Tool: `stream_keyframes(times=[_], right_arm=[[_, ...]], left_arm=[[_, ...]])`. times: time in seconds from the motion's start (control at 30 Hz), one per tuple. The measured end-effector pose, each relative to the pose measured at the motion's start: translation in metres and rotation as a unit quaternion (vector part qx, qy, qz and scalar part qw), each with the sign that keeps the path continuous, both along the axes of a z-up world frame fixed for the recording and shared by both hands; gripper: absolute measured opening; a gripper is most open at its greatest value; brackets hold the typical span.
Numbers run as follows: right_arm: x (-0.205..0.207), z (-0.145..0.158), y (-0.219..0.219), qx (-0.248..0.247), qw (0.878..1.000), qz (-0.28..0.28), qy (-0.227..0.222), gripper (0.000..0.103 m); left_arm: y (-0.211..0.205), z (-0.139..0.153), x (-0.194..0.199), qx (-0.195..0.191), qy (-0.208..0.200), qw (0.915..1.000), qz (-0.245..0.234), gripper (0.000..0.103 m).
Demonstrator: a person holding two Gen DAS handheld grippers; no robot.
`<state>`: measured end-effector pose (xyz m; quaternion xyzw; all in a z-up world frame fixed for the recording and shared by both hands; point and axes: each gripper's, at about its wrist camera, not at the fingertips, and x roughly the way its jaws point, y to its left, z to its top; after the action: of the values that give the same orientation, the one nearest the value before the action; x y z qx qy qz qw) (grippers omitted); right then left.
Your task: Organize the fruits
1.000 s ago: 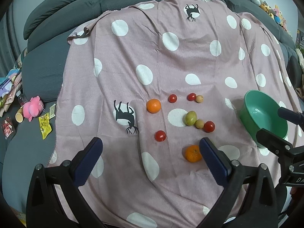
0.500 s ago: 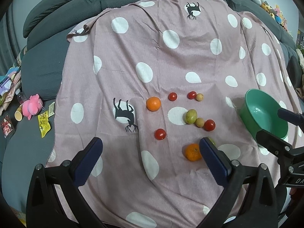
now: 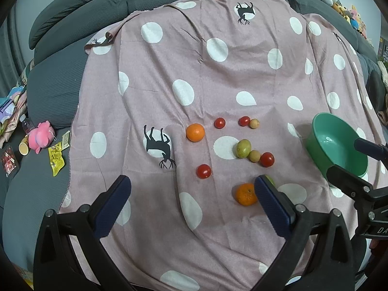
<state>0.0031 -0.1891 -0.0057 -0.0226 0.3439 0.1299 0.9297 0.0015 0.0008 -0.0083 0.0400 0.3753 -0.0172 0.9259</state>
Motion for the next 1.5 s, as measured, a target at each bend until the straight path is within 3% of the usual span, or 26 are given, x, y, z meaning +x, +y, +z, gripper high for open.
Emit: stream_keyframes(times=[0.17,0.4,0.53,0.57,0.67,0.77,0.97,1.23,1.4,1.5], right_arm=[[0.001,-0.006,-0.002,0.012,1.0,0.0,0.003,0.1],[0.005,-0.026,-0.004,0.093,0.995,0.016,0.024,0.1],[0.005,-0.045,-0.002,0.052,0.998,0.032,0.026,0.1],[0.005,-0.051,-0.001,0.051,0.998,0.037,0.032,0.099],[0.01,-0.065,0.001,0.048,0.997,0.051,0.035,0.094],[0.021,-0.079,0.003,0.056,0.995,0.063,0.06,0.079],[0.044,-0.102,0.006,0.062,0.99,0.069,0.105,0.06],[0.076,-0.122,0.021,0.045,0.985,0.097,0.133,0.051],[0.091,-0.132,0.028,0.036,0.983,0.116,0.14,0.036],[0.104,-0.132,0.025,0.042,0.983,0.113,0.141,0.035]], left_arm=[[-0.002,-0.005,0.002,-0.003,-0.004,1.0,-0.003,0.102],[0.007,-0.03,0.007,-0.05,0.013,0.9982,-0.029,0.102],[0.013,-0.051,0.009,-0.087,0.016,0.9949,-0.049,0.101],[0.013,-0.054,0.009,-0.109,0.04,0.992,-0.051,0.101],[0.014,-0.068,0.009,-0.123,0.067,0.9883,-0.061,0.099],[0.013,-0.078,0.013,-0.143,0.093,0.983,-0.068,0.095],[0.012,-0.087,0.026,-0.121,0.107,0.9843,-0.07,0.094],[0.003,-0.097,0.059,-0.101,0.115,0.9848,-0.081,0.09],[-0.006,-0.103,0.084,-0.096,0.122,0.9836,-0.092,0.086],[-0.014,-0.104,0.099,-0.095,0.123,0.9827,-0.101,0.08]])
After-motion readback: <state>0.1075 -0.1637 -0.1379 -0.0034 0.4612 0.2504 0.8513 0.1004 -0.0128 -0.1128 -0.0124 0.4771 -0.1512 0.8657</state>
